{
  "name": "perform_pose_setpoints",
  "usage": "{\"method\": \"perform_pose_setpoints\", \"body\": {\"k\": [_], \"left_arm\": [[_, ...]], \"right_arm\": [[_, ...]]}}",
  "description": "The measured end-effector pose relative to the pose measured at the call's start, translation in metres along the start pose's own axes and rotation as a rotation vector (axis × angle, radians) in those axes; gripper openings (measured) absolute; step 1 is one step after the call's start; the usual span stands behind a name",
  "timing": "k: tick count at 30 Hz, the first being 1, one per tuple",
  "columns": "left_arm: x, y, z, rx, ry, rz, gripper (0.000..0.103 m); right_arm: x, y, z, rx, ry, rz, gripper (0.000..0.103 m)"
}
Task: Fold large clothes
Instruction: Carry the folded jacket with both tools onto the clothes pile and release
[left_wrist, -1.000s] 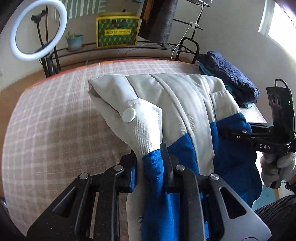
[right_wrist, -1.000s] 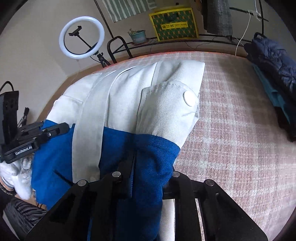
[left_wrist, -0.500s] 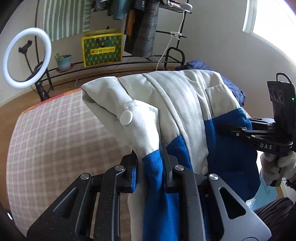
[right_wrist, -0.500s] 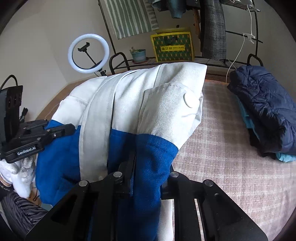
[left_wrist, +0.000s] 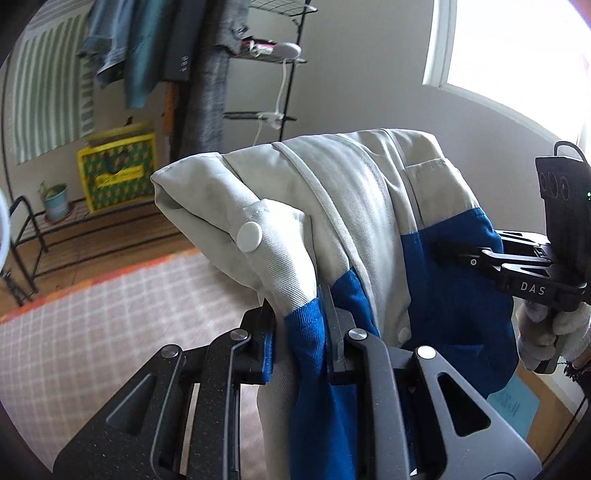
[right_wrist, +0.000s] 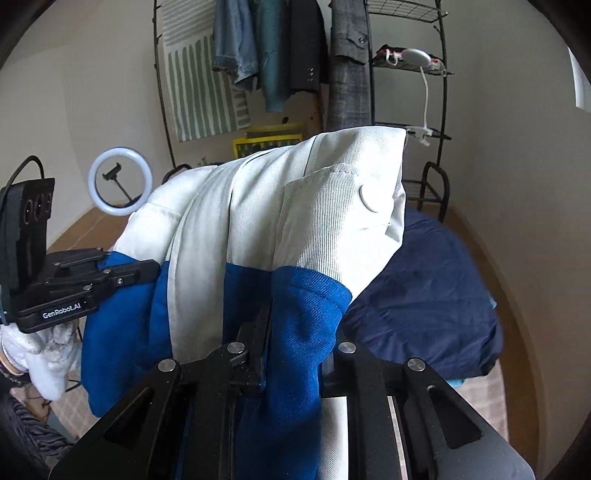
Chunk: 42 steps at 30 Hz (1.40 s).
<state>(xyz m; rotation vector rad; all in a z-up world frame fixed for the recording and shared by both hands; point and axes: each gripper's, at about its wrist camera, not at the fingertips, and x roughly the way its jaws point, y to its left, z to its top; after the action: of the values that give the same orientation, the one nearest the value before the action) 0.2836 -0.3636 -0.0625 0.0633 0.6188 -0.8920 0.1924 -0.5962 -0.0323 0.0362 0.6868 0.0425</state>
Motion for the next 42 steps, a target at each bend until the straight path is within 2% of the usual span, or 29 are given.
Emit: {"method": "perform_pose_setpoints", "body": {"k": [8,13,16,18,19,20,22,23,25,28,30,33,36,39,42], "left_arm": [[0.091,-0.032,0.071,-0.009,-0.057,-0.067,0.018],[0.147,-0.037,0.097,-0.044,-0.063,-0.065,0.018],[0.193,-0.017,0.1,-0.098,-0.024,-0.059,0.018],[0.236,-0.001,0.092,-0.118,0.054,-0.012,0.018],[0.253,0.003,0.085,-0.108,0.096,0.018,0.02],[0.269,0.006,0.079,-0.097,0.13,0.049,0.022],[0.286,0.015,0.063,-0.087,0.144,0.092,0.026],[0.287,0.019,0.058,-0.087,0.128,0.09,0.031],[0.287,0.023,0.053,-0.084,0.118,0.083,0.036],[0.284,0.026,0.052,-0.082,0.12,0.076,0.036],[0.276,0.02,0.049,-0.053,0.118,0.082,0.036],[0.262,0.018,0.046,-0.002,0.119,0.104,0.036],[0.238,0.018,0.046,0.001,0.106,0.116,0.036],[0.201,0.013,0.049,0.004,0.075,0.109,0.036],[0.154,0.003,0.053,0.024,0.032,0.113,0.036]], "right_arm": [[0.013,-0.095,0.07,-0.008,-0.067,-0.114,0.015],[0.053,-0.137,0.104,-0.033,-0.072,-0.152,0.015],[0.093,-0.162,0.105,0.002,-0.054,-0.143,0.015],[0.131,-0.181,0.094,0.026,-0.013,-0.169,0.02],[0.157,-0.185,0.084,0.013,0.041,-0.222,0.024],[0.184,-0.188,0.077,-0.009,0.109,-0.295,0.032],[0.23,-0.192,0.058,-0.053,0.246,-0.435,0.039],[0.245,-0.191,0.051,-0.085,0.289,-0.488,0.043],[0.253,-0.184,0.043,-0.158,0.275,-0.537,0.047],[0.244,-0.19,0.043,-0.093,0.251,-0.496,0.047],[0.231,-0.2,0.044,-0.05,0.237,-0.51,0.047],[0.2,-0.213,0.039,0.037,0.209,-0.528,0.048],[0.171,-0.219,0.039,0.111,0.175,-0.56,0.051],[0.133,-0.224,0.034,0.177,0.126,-0.521,0.051],[0.094,-0.204,0.031,0.178,0.089,-0.514,0.051]]}}
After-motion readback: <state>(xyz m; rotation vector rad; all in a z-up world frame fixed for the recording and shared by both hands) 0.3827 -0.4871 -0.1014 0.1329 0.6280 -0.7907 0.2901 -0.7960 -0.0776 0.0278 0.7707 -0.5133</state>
